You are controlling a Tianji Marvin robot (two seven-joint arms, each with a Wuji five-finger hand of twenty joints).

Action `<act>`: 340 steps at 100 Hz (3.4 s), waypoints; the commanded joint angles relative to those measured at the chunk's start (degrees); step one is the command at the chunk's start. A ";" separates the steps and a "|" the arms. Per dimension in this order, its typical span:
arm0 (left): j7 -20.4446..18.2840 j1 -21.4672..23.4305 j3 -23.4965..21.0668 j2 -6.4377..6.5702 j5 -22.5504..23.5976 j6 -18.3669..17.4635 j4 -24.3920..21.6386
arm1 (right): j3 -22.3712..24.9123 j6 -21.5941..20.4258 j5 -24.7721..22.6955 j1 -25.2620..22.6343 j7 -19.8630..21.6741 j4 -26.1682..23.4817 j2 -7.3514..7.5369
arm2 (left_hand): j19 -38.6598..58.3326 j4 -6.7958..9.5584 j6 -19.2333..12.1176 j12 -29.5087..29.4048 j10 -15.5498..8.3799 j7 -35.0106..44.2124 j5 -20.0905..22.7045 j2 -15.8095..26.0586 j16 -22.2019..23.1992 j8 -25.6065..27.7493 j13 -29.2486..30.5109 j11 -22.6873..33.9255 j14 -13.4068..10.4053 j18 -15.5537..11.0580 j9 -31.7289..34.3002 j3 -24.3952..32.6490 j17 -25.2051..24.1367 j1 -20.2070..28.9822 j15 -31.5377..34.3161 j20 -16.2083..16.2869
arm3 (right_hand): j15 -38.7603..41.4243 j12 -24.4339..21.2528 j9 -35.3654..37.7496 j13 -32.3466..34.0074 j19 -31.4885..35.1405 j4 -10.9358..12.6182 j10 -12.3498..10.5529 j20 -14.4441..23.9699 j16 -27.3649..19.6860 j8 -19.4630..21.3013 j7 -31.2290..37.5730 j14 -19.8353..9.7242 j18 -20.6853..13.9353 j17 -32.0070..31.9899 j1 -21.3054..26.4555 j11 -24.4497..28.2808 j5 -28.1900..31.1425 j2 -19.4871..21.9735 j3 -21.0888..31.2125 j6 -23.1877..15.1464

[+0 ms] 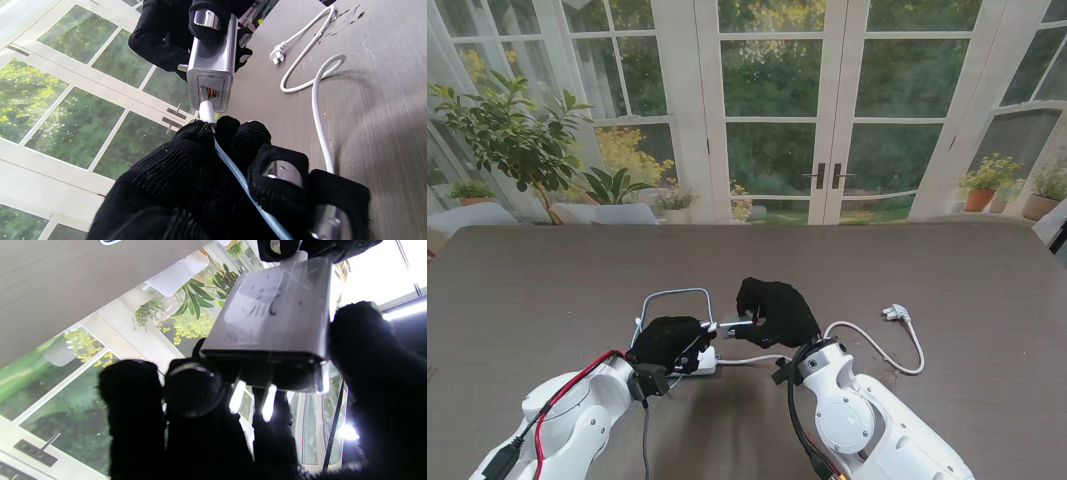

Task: Set up the charging station

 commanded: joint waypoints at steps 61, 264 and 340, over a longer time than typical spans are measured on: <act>-2.95 -0.06 -0.13 -0.30 -1.10 1.93 -0.80 | 0.49 -1.21 0.92 -1.27 2.29 -1.69 -0.12 | 15.15 0.33 -1.24 0.62 -1.16 3.90 1.00 2.88 -1.39 1.35 1.77 2.69 -2.72 -5.32 2.89 0.15 2.67 6.51 5.50 -0.20 | 0.12 1.75 3.81 1.98 -0.46 8.07 -7.80 1.38 0.67 1.00 3.81 -2.31 0.33 1.36 10.94 6.99 0.97 3.72 10.83 -0.96; -12.95 -1.16 -2.30 2.88 13.11 9.70 -0.49 | -2.57 -5.19 -5.79 -0.43 2.81 -0.80 1.21 | 16.30 0.78 -3.42 -1.51 -3.52 5.08 2.73 -0.24 -7.31 -0.60 2.22 1.14 -20.25 -24.03 5.60 1.72 4.99 3.33 16.07 8.38 | 0.28 1.70 3.65 1.98 -0.79 8.18 -8.01 1.38 0.87 1.23 3.75 -2.54 -0.05 1.57 10.70 7.08 0.67 4.24 10.49 -1.15; -8.12 -1.38 0.02 1.82 13.23 6.54 -0.26 | -3.82 -0.09 -7.81 -0.88 -0.54 -1.27 0.74 | 16.30 0.40 -4.80 -0.69 -3.65 5.38 2.73 -1.22 -8.23 -0.99 2.23 2.88 -22.98 -27.82 5.75 3.41 5.21 2.18 15.82 6.91 | 0.35 1.56 3.78 2.01 -0.90 8.18 -7.90 1.23 0.91 1.28 3.72 -2.81 0.07 1.94 10.65 7.15 0.58 4.30 10.48 -0.89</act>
